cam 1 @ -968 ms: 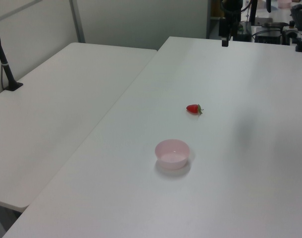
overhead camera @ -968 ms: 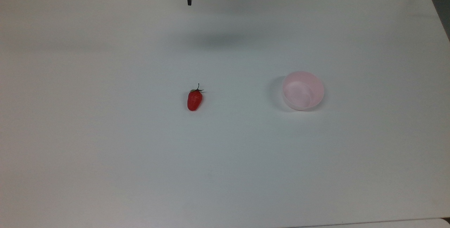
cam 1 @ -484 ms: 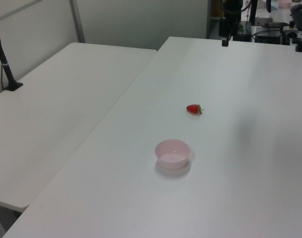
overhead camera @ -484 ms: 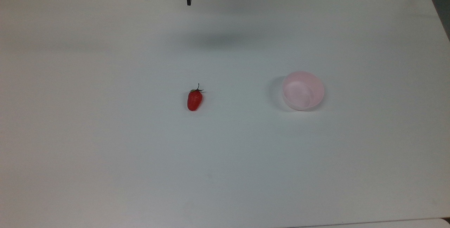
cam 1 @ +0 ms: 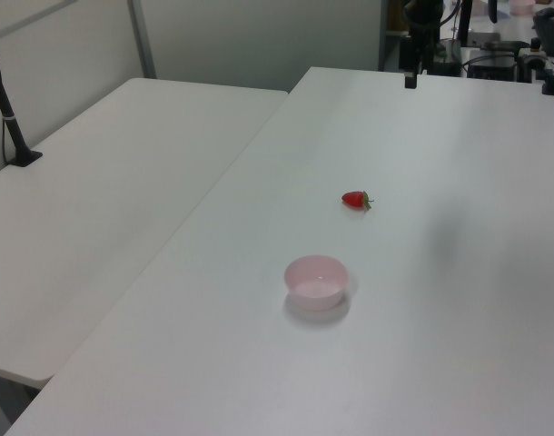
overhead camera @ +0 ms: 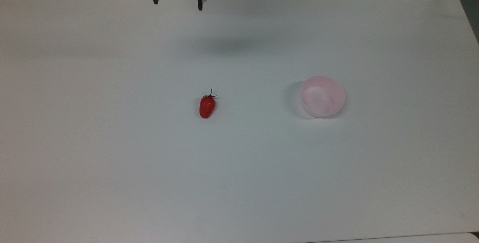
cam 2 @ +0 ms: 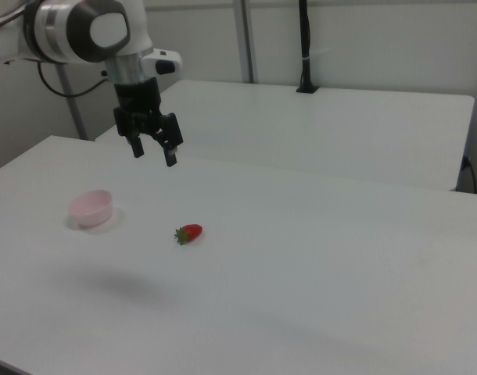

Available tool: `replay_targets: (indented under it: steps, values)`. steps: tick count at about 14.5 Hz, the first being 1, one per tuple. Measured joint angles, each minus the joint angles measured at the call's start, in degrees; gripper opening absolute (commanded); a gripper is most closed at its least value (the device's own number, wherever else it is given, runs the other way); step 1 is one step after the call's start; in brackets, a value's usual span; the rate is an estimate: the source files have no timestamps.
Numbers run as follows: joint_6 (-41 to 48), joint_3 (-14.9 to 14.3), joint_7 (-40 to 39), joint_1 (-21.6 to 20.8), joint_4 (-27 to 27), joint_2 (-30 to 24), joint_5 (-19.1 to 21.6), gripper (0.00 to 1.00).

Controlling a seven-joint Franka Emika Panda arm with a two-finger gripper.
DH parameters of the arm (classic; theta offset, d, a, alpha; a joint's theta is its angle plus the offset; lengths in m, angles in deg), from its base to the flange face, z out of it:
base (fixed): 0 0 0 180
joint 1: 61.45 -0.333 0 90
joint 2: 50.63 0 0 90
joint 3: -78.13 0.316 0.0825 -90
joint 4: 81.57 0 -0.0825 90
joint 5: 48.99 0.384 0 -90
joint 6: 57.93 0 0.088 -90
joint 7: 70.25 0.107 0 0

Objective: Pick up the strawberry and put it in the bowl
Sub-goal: 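Lower the open gripper down over the red strawberry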

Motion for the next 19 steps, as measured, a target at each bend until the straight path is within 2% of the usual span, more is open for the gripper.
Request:
replay_targets:
  steps: [5,13,17,19]
  values:
    - [-4.34,-0.03,-0.02,1.79,0.04,4.30,0.00,1.00]
    - [-12.55,0.37,-0.01,1.24,0.15,13.61,0.00,1.00]
    - [-15.78,0.63,3.32,-1.08,0.16,18.23,0.00,0.87]
    - [-18.24,0.63,6.25,-1.77,0.13,20.60,0.00,0.87]
